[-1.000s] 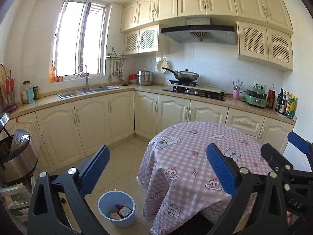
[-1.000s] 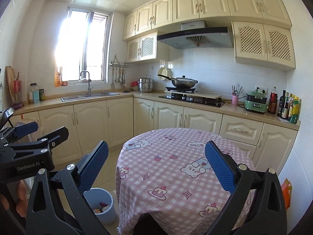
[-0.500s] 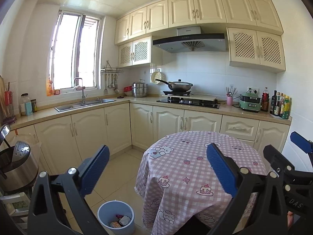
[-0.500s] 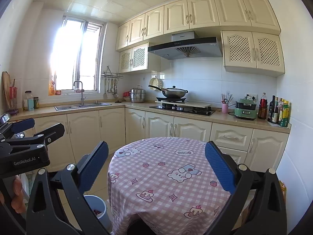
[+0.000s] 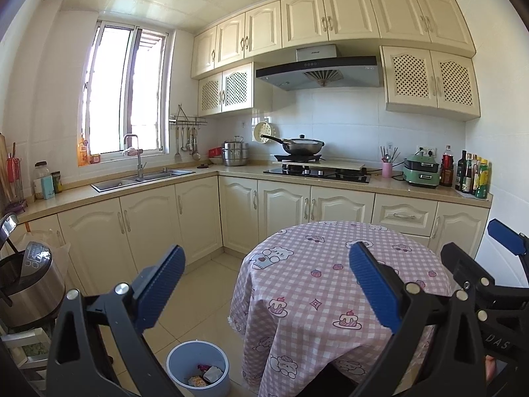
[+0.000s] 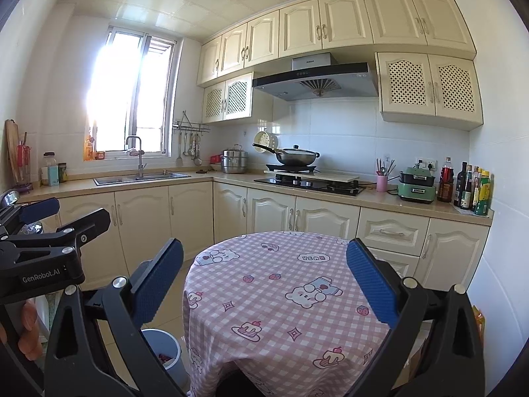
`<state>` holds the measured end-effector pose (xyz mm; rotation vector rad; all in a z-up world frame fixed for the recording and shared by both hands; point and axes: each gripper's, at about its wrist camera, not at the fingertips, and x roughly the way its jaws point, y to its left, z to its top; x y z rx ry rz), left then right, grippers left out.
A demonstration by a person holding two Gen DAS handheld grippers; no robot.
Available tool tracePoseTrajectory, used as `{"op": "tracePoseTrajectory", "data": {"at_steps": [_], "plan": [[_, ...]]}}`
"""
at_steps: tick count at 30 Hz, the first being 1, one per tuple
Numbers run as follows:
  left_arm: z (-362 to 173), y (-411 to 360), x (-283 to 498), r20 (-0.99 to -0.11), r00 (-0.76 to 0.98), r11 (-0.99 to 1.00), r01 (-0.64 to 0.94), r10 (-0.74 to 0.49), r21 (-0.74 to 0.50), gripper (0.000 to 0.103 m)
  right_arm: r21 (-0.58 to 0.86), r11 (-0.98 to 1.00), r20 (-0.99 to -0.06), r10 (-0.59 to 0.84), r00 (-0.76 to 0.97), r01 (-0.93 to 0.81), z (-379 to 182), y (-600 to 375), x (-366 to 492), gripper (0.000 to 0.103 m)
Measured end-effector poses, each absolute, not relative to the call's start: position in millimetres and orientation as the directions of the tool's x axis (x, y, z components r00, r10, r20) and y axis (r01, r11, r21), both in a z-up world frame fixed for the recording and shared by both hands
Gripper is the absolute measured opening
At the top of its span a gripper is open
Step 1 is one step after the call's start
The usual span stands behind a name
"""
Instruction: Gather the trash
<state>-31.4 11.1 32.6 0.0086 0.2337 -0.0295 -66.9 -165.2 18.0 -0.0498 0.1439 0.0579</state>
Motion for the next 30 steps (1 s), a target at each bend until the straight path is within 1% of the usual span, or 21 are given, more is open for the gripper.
{"op": "tracePoseTrajectory", "data": {"at_steps": [30], "plan": [[26.6, 8.5, -29.8, -0.242, 0.97, 0.999, 0.035, -0.032, 0.008, 0.097, -0.036, 0.998, -0.157, 0.054, 0.986, -0.06, 13.7, -169.1, -65.1, 0.095]]}}
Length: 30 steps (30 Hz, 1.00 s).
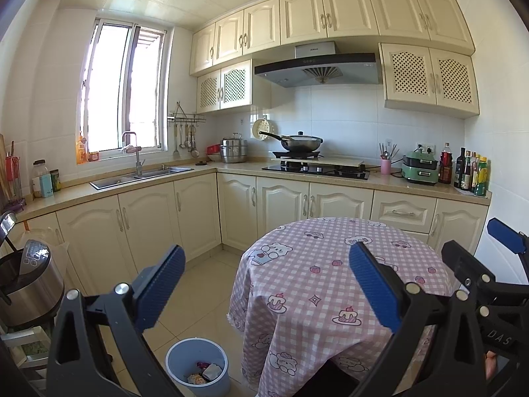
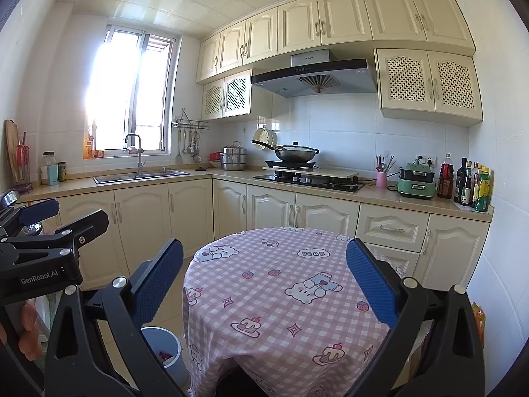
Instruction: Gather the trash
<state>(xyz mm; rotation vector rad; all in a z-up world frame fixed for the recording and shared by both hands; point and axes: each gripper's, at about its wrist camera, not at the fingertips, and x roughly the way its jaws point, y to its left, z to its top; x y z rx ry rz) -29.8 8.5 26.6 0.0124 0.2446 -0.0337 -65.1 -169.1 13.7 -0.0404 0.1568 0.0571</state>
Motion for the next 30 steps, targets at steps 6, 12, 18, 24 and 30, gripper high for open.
{"op": "tracePoseTrajectory", "data": {"at_steps": [6, 12, 18, 24, 30], "plan": [[25.9, 8.0, -29.8, -0.241, 0.97, 0.999, 0.036, -0.033, 0.009, 0.097, -0.031, 0.997, -0.161, 0.058, 0.985, -0.064, 13.1, -170.0, -66.0, 0.095], [25.1, 8.2, -29.2, -0.242, 0.97, 0.999, 0.038, -0.034, 0.009, 0.097, -0.032, 0.997, -0.162, 0.058, 0.985, -0.064, 13.3, -170.3, -65.5, 0.095], [24.4, 8.3, -29.3, -0.242, 0.97, 0.999, 0.039, -0.036, 0.009, 0.097, -0.033, 0.998, -0.165, 0.056, 0.985, -0.062, 13.7, -171.6, -65.5, 0.095], [23.4, 8.0, -28.8, -0.243, 0.969, 0.999, 0.039, -0.035, 0.009, 0.097, -0.033, 0.998, -0.165, 0.056, 0.985, -0.062, 14.0, -171.8, -65.4, 0.095], [23.9, 7.9, -28.9, -0.243, 0.969, 0.999, 0.039, -0.035, 0.01, 0.097, -0.033, 0.997, -0.166, 0.057, 0.984, -0.064, 14.0, -171.7, -65.5, 0.095]]}}
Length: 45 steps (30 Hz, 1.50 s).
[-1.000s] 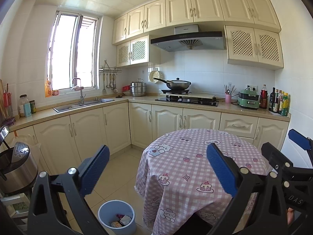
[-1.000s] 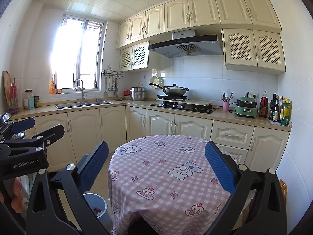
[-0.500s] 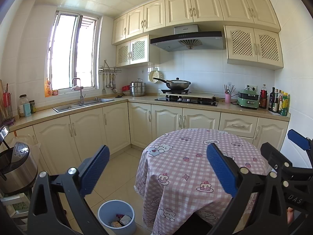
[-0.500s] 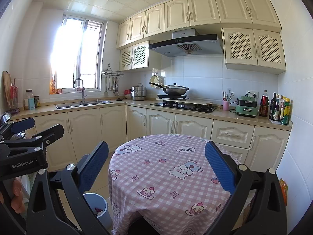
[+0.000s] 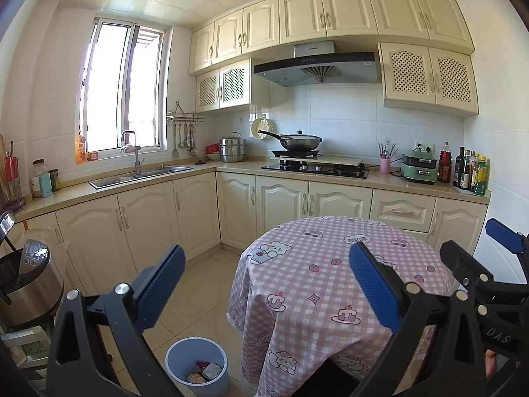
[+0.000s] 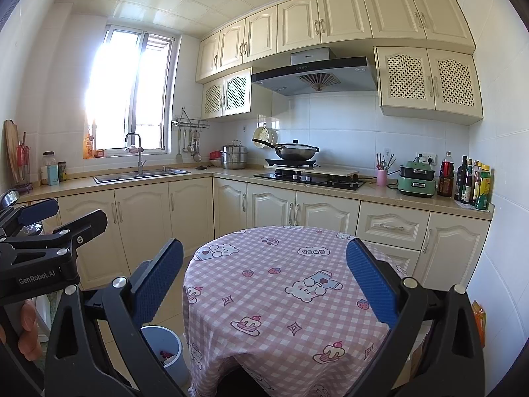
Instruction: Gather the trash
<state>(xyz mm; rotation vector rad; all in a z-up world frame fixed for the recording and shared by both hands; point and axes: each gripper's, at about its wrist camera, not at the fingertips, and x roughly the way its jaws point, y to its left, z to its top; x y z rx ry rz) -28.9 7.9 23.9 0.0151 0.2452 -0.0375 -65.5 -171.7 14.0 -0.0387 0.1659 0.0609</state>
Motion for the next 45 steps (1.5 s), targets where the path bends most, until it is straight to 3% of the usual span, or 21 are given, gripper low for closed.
{"op": "tracePoseTrajectory", "data": {"at_steps": [45], "plan": [[21.3, 11.7, -27.3, -0.256, 0.966, 1.0, 0.025, -0.022, 0.009, 0.097, -0.038, 0.996, -0.172, 0.07, 0.983, -0.078, 17.4, -165.9, -61.8, 0.095]]}}
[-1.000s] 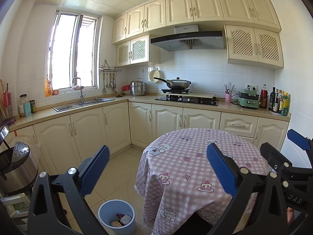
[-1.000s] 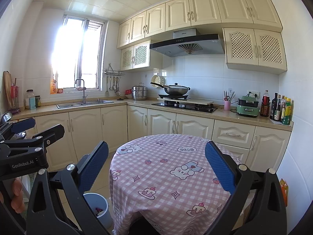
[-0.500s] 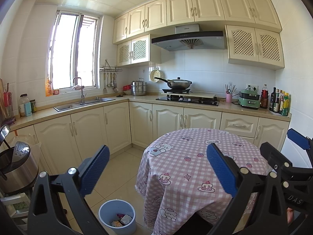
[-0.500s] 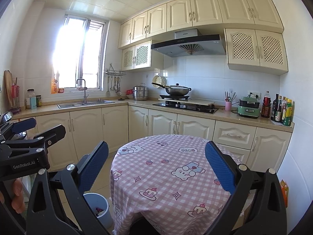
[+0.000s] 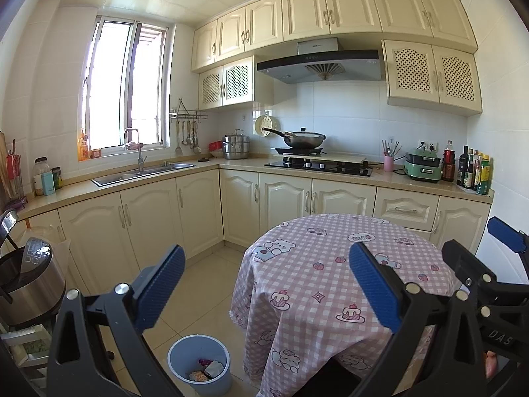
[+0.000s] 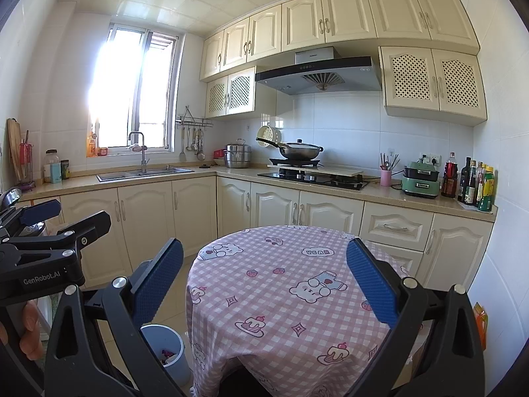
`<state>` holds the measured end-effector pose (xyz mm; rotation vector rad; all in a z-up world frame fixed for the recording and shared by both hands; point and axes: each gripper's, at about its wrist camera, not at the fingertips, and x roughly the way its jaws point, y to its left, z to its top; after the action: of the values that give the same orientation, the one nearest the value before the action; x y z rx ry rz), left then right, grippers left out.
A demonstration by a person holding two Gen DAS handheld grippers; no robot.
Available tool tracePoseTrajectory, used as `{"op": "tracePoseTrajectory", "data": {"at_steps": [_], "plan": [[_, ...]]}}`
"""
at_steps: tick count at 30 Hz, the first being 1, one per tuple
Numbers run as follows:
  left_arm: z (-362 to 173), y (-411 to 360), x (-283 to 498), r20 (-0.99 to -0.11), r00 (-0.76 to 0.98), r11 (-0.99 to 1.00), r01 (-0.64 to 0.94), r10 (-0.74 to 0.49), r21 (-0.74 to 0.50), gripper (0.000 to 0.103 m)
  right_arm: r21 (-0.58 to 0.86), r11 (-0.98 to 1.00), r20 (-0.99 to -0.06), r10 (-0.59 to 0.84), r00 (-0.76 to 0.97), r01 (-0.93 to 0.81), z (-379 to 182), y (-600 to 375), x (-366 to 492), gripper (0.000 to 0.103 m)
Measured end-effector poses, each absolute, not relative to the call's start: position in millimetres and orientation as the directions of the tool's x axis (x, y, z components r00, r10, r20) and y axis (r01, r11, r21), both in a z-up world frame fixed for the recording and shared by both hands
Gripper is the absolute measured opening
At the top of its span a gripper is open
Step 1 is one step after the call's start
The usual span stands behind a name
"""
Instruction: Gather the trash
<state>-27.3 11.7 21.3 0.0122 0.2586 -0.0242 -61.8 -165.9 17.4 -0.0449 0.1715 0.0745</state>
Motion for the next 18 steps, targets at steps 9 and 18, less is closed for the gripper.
{"op": "tracePoseTrajectory", "data": {"at_steps": [9, 18], "plan": [[19.8, 13.5, -26.0, -0.261, 0.965, 1.0, 0.024, -0.021, 0.01, 0.097, -0.034, 0.996, -0.178, 0.076, 0.981, -0.084, 15.1, -166.4, -60.9, 0.095], [18.7, 13.7, -25.7, -0.265, 0.964, 1.0, 0.023, -0.02, 0.01, 0.097, -0.032, 0.996, -0.182, 0.08, 0.98, -0.087, 13.6, -166.7, -59.8, 0.095]]}}
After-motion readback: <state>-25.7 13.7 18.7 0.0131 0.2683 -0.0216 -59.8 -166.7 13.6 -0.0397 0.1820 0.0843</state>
